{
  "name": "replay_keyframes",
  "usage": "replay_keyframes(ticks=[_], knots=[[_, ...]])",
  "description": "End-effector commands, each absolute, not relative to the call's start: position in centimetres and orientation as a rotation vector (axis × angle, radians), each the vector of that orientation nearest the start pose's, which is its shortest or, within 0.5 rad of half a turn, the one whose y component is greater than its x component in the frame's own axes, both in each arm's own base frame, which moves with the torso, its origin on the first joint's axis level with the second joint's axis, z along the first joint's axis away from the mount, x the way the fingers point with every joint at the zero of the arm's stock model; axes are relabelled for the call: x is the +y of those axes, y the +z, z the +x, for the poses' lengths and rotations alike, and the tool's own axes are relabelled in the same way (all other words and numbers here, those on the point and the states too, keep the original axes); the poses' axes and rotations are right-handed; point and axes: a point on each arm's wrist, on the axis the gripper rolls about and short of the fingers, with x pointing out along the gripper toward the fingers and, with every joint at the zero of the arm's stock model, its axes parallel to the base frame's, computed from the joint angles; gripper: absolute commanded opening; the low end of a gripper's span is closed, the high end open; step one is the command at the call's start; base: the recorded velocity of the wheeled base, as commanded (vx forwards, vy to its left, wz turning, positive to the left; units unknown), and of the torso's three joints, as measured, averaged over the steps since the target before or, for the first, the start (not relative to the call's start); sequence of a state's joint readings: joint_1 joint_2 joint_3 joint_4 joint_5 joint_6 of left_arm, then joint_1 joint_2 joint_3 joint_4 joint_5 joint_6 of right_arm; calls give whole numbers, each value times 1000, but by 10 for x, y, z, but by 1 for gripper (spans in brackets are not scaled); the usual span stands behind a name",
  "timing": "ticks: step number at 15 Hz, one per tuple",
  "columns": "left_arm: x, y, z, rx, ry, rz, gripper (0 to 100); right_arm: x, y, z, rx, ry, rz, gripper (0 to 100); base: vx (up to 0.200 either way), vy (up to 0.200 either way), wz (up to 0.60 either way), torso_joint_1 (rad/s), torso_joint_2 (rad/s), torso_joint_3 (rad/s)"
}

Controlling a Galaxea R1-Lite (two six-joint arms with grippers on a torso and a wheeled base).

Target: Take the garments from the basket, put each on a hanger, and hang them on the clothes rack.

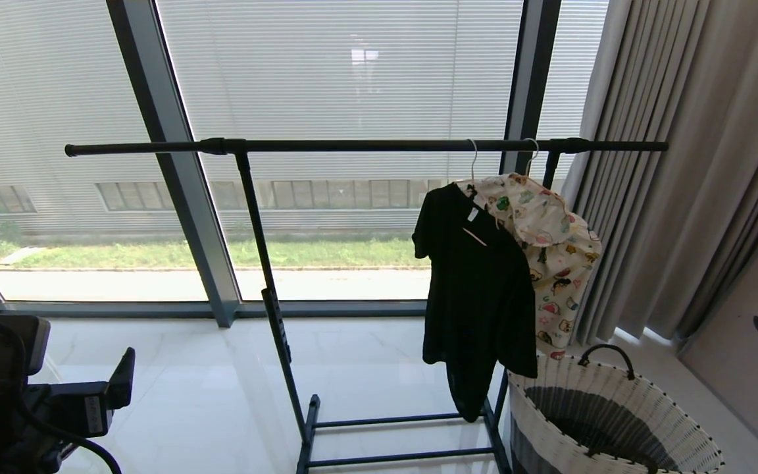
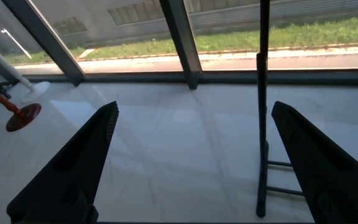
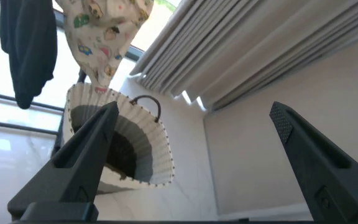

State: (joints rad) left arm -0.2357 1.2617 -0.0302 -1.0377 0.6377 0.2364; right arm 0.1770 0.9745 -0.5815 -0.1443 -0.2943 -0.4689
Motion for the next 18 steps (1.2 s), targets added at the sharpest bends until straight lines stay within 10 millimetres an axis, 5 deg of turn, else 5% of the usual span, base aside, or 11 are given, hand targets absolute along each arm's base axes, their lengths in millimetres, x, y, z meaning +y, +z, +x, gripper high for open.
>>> replay_keyframes(ticks=[1, 7, 13, 18], knots=[[-8, 127, 125, 215, 446, 297, 100, 5, 217, 110, 291, -130, -514, 100, 0, 0, 0, 0, 0, 0], [3, 130, 108, 215, 520, 266, 100, -5, 183, 73, 312, -181, -501, 100, 0, 0, 0, 0, 0, 0], [3, 129, 106, 218, 520, 269, 100, -4, 182, 74, 319, -174, -505, 100, 0, 0, 0, -15, 36, 19], [3, 129, 106, 220, 520, 269, 100, -4, 182, 74, 315, -168, -504, 100, 0, 0, 0, -206, 463, 250]])
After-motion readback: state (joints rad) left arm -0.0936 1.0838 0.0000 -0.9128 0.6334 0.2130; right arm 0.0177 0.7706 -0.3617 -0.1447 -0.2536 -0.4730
